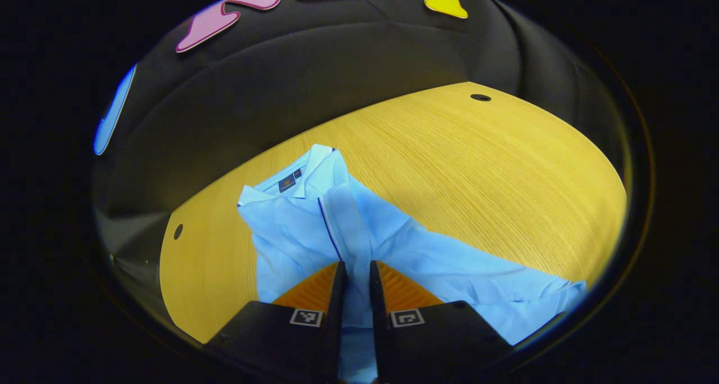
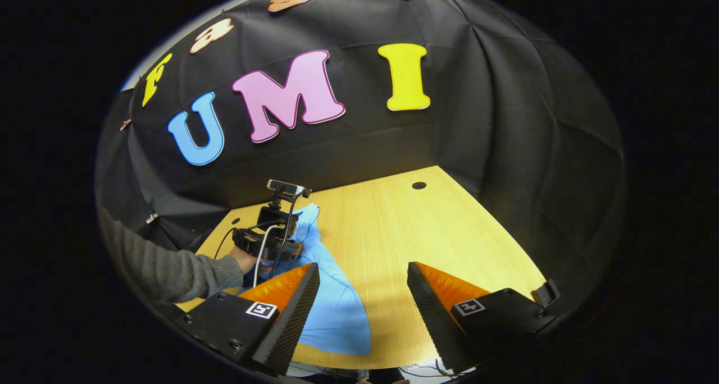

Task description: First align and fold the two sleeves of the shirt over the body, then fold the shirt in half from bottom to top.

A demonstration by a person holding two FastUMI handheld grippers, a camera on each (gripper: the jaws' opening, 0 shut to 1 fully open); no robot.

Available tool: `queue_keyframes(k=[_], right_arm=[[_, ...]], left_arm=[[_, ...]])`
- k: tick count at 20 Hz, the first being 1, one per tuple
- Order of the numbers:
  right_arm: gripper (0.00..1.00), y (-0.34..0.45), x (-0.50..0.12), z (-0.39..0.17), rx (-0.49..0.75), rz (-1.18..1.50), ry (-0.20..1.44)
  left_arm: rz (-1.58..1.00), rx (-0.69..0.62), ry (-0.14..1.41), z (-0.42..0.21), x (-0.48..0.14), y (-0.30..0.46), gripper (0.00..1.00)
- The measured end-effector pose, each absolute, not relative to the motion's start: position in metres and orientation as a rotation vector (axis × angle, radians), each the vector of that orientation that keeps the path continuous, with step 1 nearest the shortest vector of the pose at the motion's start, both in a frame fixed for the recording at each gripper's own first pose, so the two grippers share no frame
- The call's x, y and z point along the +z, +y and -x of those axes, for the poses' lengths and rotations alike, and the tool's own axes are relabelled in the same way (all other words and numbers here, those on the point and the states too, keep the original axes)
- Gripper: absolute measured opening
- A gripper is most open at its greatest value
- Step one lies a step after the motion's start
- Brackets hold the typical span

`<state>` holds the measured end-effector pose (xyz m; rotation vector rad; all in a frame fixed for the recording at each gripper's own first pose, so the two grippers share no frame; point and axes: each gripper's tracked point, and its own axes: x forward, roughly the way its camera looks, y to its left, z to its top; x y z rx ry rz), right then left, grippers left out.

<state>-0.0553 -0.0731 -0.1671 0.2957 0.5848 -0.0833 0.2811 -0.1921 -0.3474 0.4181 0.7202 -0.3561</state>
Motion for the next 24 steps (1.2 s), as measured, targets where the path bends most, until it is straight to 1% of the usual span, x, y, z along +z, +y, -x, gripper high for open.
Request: queue_keyframes(k=[1,2,3,4,5,6,7,8,13,17,21,24], right_arm=[[0.98,-0.072,-0.166,0.056,-0.082,-0.294,0.585],[0.98,-0.071,-0.165,0.056,-0.078,-0.294,0.585],[0.98,-0.07,-0.164,0.055,-0.076,-0.294,0.584],[0.98,-0.068,-0.165,0.055,-0.073,-0.294,0.585],[0.98,-0.066,-0.166,0.055,-0.068,-0.295,0.586],[0.98,-0.064,-0.166,0.055,-0.062,-0.296,0.588],[0.98,-0.061,-0.166,0.055,-0.057,-0.295,0.591],[0.98,-0.059,-0.167,0.054,-0.05,-0.292,0.595],[0.98,-0.042,-0.179,0.055,-0.007,-0.266,0.632],[0.98,-0.032,-0.216,0.069,0.024,-0.228,0.729],[0.98,-0.02,-0.252,0.09,0.049,-0.195,0.824],[0.98,-0.011,-0.28,0.107,0.059,-0.177,0.894]], left_arm=[[-0.418,-0.353,0.713,-0.281,-0.345,-0.191,0.35],[-0.421,-0.344,0.702,-0.281,-0.341,-0.189,0.46],[-0.423,-0.34,0.695,-0.28,-0.339,-0.188,0.54],[-0.424,-0.333,0.683,-0.279,-0.336,-0.187,0.61],[-0.424,-0.331,0.671,-0.278,-0.332,-0.186,0.65],[-0.421,-0.327,0.655,-0.277,-0.326,-0.184,0.78],[-0.42,-0.322,0.634,-0.275,-0.318,-0.183,0.8],[-0.411,-0.321,0.612,-0.272,-0.309,-0.181,0.86],[-0.322,-0.326,0.506,-0.235,-0.251,-0.161,0.86],[-0.258,-0.3,0.473,-0.185,-0.218,-0.116,0.85],[-0.229,-0.265,0.532,-0.125,-0.223,-0.066,0.85],[-0.215,-0.25,0.615,-0.078,-0.249,-0.041,0.86]])
